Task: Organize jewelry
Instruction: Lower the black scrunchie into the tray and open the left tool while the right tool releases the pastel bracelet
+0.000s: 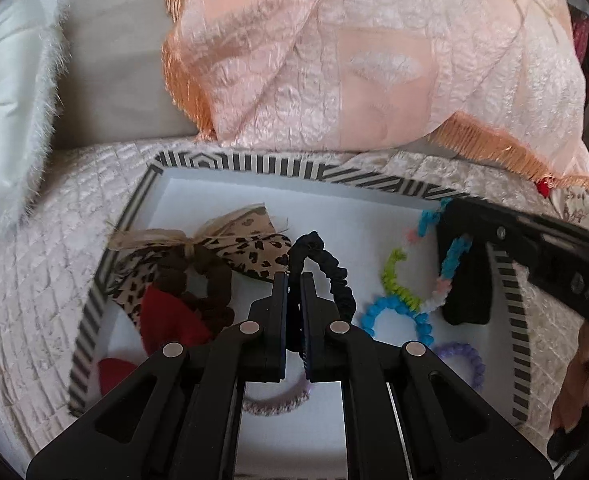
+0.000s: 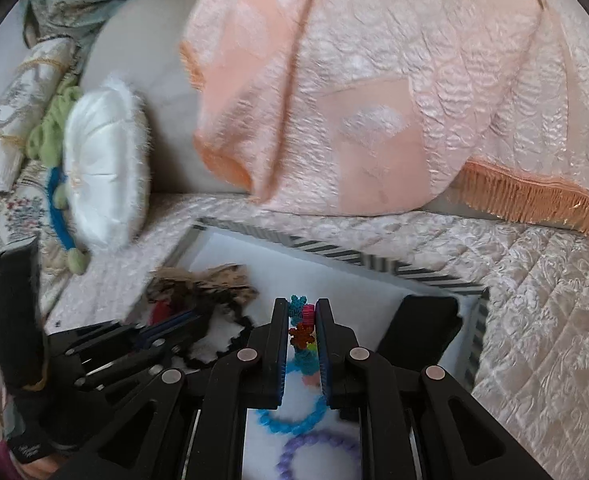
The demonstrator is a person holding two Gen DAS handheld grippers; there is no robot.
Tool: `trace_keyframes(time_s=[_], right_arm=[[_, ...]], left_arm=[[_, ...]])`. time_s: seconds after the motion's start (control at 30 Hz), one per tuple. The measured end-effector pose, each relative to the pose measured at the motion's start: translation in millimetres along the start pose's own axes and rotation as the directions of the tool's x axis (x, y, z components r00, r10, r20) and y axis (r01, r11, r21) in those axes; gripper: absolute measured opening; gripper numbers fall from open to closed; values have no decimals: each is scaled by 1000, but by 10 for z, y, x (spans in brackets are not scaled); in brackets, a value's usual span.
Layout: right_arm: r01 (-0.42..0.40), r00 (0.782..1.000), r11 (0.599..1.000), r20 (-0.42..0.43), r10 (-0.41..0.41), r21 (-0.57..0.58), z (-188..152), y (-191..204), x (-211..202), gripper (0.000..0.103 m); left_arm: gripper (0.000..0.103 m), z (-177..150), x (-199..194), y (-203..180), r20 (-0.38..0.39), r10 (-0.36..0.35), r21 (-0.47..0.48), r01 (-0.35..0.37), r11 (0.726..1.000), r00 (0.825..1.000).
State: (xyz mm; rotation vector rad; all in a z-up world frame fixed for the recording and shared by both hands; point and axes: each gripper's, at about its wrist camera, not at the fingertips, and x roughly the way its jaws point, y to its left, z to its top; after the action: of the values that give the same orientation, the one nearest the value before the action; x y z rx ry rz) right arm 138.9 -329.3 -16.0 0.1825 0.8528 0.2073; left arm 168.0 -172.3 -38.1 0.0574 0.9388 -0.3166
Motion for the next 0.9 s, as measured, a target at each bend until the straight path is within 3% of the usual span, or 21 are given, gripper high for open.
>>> trace_keyframes(time_s=[0.2,0.47,0.53,0.6,0.67,0.9], right_arm=[[78,997,997,-15,-78,4,114,-190,280,12],[105,993,994,-58,-104,16,102,-266,575,12],[108,993,994,-54,-107,33,88,-291,555,20],[104,994,994,-37,-102,45,70,-308,486,35],[101,995,994,-21,-100,37,54,-291,414,40],[100,995,995,4,-100,3,-43,-164,105,40]], left_arm=[[4,24,232,66,-36,13,-35,-14,999,999],[6,-27,299,50,-48,48,-3,-48,999,998],[11,-32,322,45,-49,56,2,-56,998,997],[32,-37,318,34,-44,59,7,-59,998,997],[44,-38,292,27,-32,58,9,-57,998,998],[44,-89,55,-1,36,94,35,-95,995,995]])
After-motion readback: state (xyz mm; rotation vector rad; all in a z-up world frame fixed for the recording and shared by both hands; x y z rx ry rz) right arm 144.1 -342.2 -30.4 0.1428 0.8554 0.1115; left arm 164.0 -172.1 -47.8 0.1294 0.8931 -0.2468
